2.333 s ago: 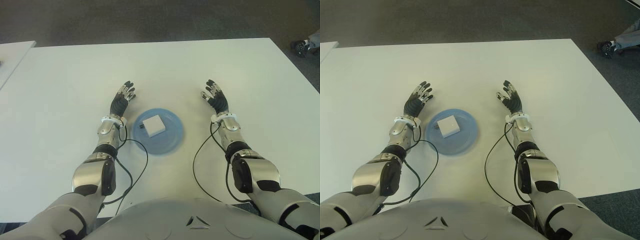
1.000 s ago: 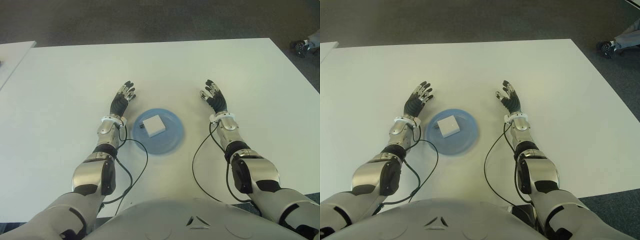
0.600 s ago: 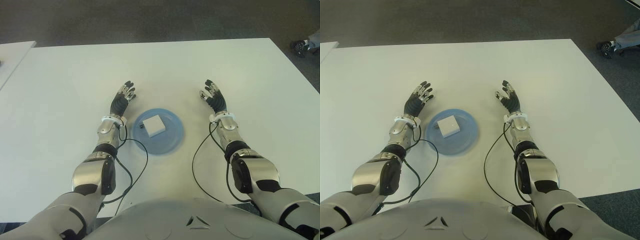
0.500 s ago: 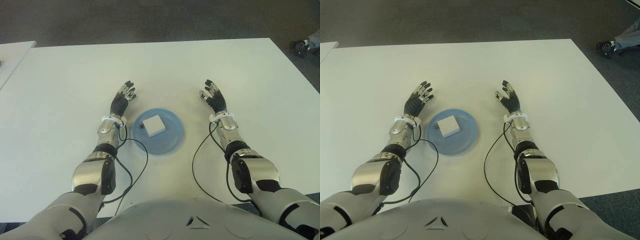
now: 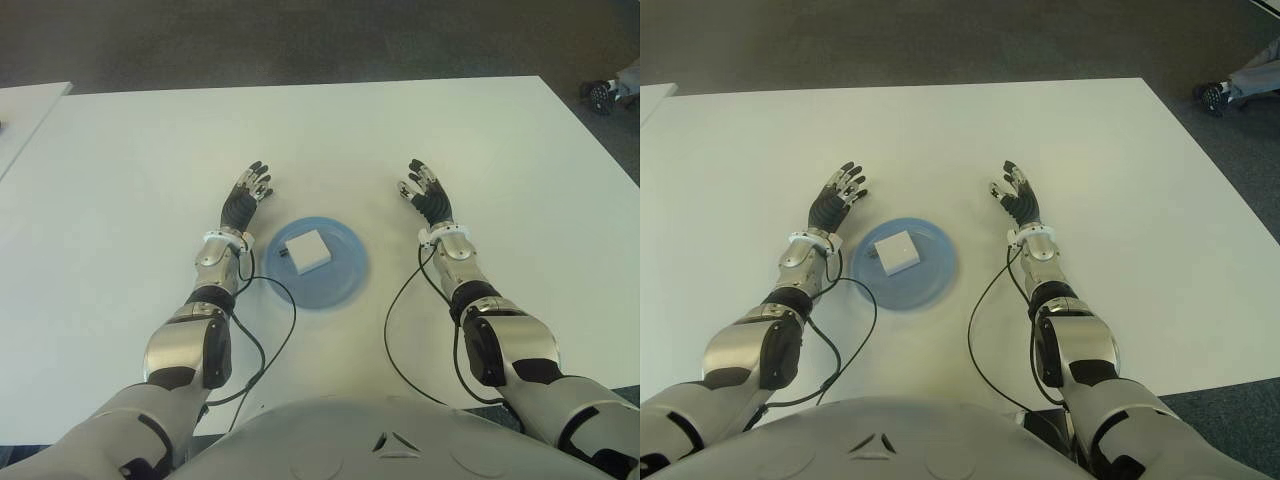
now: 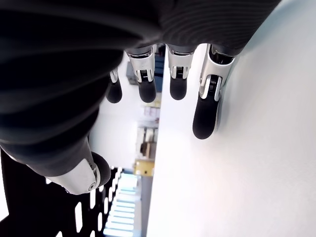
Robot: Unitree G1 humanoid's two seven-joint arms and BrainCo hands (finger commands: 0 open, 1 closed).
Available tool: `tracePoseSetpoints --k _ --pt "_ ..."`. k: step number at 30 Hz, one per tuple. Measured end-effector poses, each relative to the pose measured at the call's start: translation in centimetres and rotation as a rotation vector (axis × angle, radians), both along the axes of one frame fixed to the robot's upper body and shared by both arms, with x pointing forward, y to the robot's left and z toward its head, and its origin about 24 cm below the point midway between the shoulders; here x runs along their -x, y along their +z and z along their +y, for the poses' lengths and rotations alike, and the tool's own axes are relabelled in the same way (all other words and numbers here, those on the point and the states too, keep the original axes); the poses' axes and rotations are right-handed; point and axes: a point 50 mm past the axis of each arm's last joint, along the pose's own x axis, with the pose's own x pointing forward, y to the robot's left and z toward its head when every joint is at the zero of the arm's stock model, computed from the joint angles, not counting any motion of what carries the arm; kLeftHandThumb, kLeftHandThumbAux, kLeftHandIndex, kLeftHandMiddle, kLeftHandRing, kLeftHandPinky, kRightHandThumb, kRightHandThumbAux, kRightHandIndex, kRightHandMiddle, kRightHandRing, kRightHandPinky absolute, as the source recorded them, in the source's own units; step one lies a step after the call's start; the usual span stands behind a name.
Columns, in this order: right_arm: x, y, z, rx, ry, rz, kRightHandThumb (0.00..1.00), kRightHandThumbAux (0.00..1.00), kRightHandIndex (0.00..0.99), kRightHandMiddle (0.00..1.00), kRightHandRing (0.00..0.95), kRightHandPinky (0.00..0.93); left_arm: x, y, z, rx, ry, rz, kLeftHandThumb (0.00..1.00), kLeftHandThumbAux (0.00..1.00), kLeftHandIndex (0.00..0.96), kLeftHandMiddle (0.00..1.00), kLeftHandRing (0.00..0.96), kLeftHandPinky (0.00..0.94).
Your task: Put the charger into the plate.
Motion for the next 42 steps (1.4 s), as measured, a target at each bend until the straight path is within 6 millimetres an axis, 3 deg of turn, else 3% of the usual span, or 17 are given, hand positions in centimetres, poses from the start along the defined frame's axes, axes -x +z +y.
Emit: tracePoseSetpoints --k 23,42 --pt "-0.07 0.05 0.11 -0.002 0.015 0.002 0.021 0.626 0.0 0.042 0.038 0.059 -0.22 0.13 -0.05 -0.002 0.006 0.003 0.074 0.548 0.035 0.09 0.085 0.097" --pt "-0.08 0.01 0.36 0.021 0.036 0.005 0.036 0.616 0.0 0.053 0.054 0.077 -0.23 0.06 -0.06 0.0 0.006 0.011 0.042 0.537 0.036 0.093 0.087 0.101"
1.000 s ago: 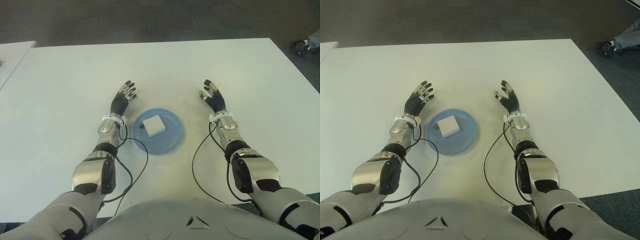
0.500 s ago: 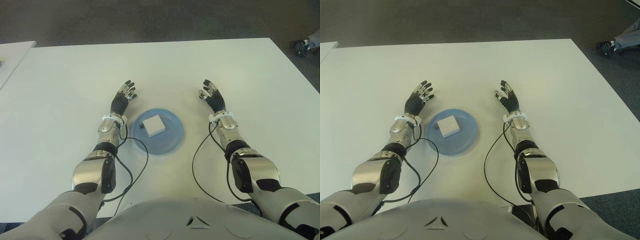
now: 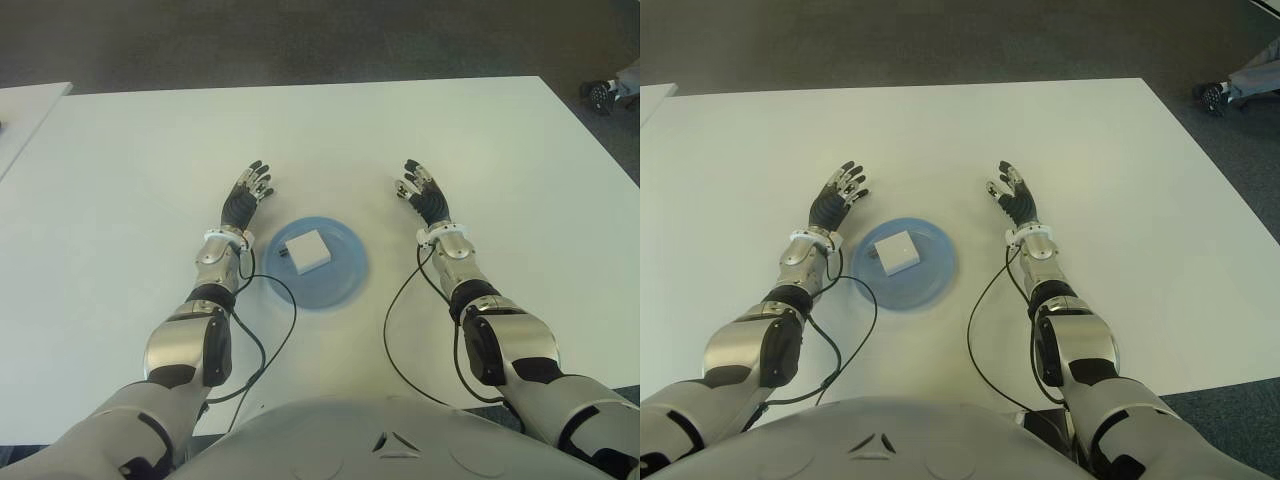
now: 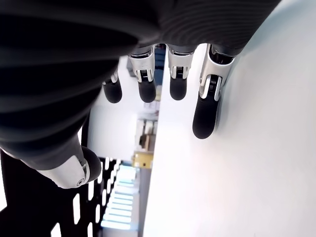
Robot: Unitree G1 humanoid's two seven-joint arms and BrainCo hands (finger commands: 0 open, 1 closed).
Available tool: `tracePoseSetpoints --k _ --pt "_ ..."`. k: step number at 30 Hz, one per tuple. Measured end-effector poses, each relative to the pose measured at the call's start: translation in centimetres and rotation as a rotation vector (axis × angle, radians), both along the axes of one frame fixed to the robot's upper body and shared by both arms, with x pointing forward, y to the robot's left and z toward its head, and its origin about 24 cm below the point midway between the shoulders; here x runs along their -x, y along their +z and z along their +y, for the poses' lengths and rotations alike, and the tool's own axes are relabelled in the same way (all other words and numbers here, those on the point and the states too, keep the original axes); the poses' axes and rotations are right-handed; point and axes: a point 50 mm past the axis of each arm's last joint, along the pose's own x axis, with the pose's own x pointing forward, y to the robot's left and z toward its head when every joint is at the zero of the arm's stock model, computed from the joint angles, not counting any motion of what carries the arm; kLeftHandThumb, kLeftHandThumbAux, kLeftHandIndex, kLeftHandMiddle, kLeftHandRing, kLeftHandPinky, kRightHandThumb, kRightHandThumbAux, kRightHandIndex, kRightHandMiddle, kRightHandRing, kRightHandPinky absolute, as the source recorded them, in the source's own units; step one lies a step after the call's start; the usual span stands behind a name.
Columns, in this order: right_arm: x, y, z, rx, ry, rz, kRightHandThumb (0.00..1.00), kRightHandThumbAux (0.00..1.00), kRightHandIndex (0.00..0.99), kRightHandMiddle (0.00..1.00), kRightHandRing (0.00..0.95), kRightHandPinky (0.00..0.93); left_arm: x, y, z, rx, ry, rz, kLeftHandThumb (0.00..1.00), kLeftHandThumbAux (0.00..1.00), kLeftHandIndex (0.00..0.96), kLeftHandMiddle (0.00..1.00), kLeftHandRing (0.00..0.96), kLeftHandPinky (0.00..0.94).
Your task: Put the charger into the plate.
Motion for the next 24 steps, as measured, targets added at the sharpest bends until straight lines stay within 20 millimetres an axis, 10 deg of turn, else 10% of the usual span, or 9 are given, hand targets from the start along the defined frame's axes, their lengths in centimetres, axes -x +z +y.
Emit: tracePoseSetpoints --k 24 --pt "-0.04 0.02 0.17 0.029 0.012 -0.001 0.086 0.636 0.0 0.048 0.052 0.078 -0.07 0.03 0.04 0.0 -0.001 0.004 0.049 0.535 0.03 0.084 0.078 0.091"
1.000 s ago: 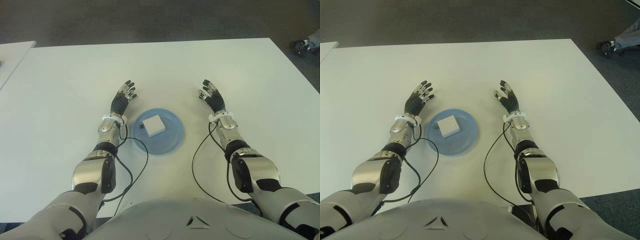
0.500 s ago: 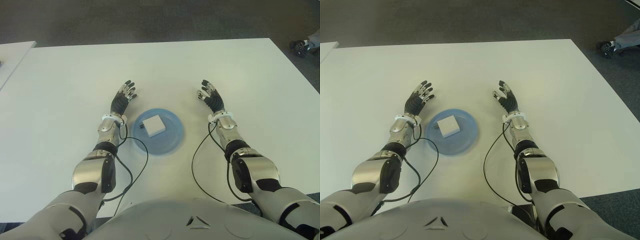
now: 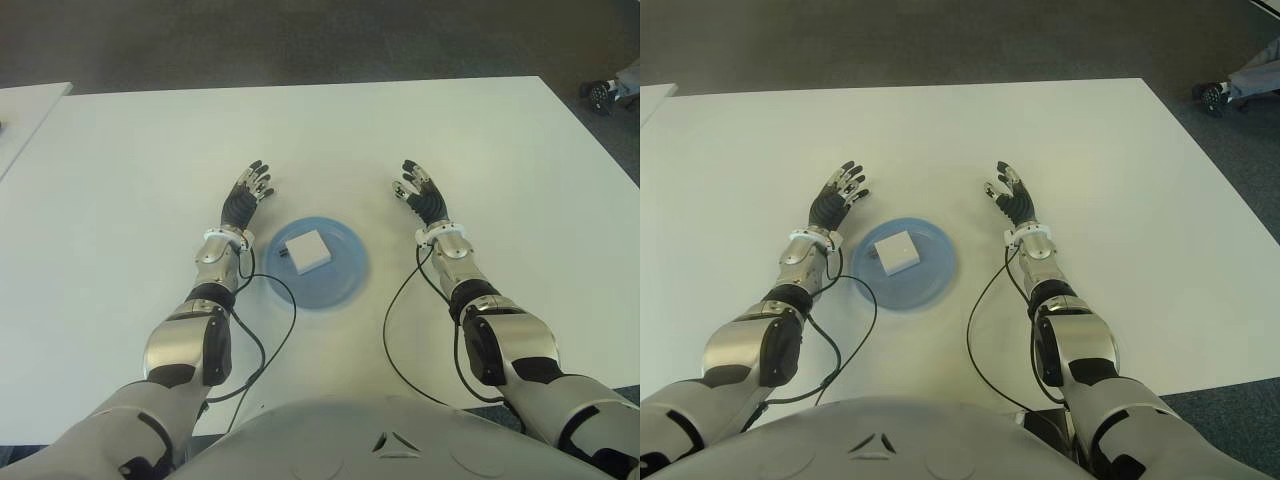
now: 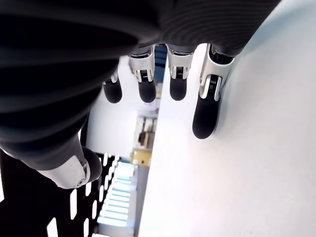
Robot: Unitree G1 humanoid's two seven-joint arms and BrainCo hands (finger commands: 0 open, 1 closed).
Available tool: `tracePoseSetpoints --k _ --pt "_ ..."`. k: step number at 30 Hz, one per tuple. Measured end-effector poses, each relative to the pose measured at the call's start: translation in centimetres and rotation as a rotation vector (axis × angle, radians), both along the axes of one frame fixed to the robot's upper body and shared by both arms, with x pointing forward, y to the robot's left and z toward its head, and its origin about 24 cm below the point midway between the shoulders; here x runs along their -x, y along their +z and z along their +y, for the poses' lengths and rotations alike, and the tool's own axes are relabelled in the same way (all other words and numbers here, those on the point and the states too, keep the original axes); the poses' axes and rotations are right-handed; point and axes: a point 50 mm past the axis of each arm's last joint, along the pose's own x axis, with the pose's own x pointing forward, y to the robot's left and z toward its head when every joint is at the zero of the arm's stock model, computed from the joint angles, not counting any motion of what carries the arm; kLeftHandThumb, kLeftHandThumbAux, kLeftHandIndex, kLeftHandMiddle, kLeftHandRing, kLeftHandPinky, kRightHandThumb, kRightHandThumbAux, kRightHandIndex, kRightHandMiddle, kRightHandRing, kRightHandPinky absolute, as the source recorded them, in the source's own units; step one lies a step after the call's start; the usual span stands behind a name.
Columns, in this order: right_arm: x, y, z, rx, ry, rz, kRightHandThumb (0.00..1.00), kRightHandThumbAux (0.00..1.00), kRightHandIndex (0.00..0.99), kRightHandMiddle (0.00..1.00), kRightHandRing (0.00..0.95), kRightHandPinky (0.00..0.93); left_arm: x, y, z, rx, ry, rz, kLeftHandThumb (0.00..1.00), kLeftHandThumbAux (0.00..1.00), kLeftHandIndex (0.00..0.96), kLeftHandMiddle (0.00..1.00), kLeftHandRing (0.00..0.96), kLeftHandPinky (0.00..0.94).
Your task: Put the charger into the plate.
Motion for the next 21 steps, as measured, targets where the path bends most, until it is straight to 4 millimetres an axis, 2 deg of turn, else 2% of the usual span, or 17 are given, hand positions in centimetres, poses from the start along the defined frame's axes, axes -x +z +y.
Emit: tracePoseSetpoints --k 21 --pt "-0.01 0.01 0.04 0.014 0.007 0.0 0.096 0.643 0.0 0.066 0.075 0.1 -0.01 0.02 0.04 -0.007 -0.004 0.0 0.046 0.543 0.034 0.09 0.084 0.097"
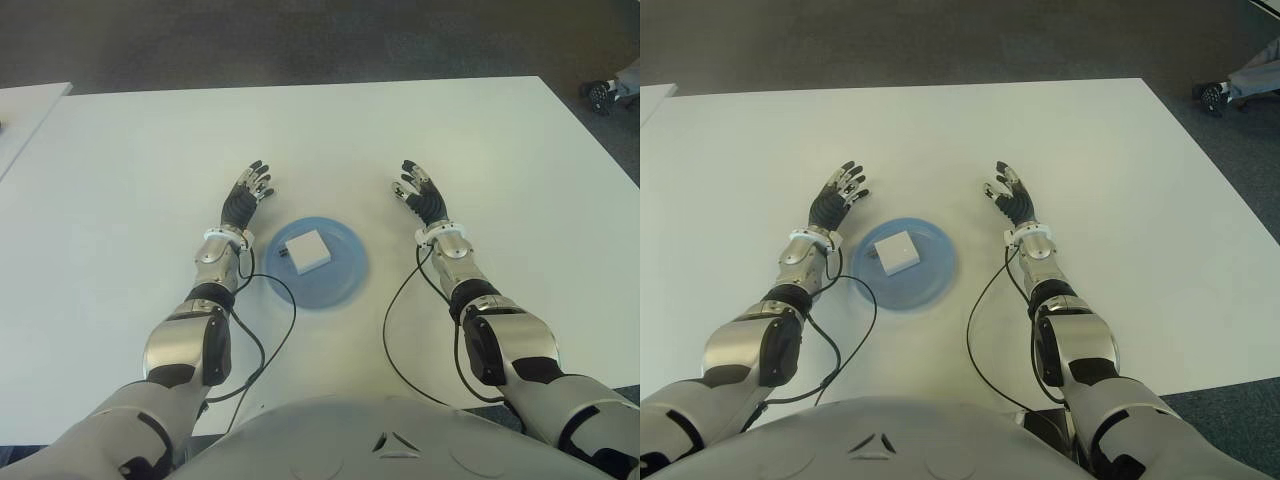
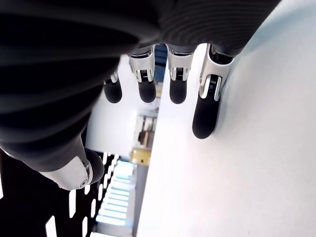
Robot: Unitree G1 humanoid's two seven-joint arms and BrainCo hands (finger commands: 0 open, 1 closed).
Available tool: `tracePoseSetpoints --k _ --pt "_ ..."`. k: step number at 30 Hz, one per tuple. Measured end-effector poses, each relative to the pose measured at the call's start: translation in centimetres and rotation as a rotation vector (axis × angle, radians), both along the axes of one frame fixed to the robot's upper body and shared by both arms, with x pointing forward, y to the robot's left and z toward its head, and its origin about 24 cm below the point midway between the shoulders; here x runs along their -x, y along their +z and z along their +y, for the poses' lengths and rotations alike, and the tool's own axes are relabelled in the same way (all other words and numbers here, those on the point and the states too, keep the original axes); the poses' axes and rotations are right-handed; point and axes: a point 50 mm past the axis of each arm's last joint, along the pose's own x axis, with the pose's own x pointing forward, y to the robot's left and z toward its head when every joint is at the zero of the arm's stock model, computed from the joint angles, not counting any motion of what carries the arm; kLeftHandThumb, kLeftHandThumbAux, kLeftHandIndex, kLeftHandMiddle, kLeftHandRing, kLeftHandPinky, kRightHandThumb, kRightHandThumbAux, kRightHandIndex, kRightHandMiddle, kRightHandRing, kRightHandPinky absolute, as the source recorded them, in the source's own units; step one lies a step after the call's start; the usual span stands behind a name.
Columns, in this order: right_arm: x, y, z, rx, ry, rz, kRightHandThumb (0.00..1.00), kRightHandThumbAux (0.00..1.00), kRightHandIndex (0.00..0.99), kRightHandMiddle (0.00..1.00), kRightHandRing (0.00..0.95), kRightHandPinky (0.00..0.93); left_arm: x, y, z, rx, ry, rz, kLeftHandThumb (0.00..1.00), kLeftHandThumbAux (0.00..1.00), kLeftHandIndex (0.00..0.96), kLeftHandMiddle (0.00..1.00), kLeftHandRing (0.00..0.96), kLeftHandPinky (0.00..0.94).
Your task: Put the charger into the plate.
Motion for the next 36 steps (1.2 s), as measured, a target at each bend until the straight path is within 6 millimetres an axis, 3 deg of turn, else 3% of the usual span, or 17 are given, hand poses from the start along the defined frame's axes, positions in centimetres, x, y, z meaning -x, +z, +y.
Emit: tracePoseSetpoints --k 26,36 --pt "-0.01 0.01 0.01 0.002 0.002 0.0 0.07 0.629 0.0 0.083 0.094 0.107 0.0 0.0 0.02 -0.002 -0.001 0.0 0.028 0.552 0.037 0.095 0.091 0.104" --pt "-0.01 -0.01 0.08 0.013 -0.002 -0.002 0.072 0.579 0.0 0.075 0.1 0.111 -0.01 0.0 0.02 -0.001 -0.001 0.002 0.032 0.549 0.034 0.089 0.085 0.095"
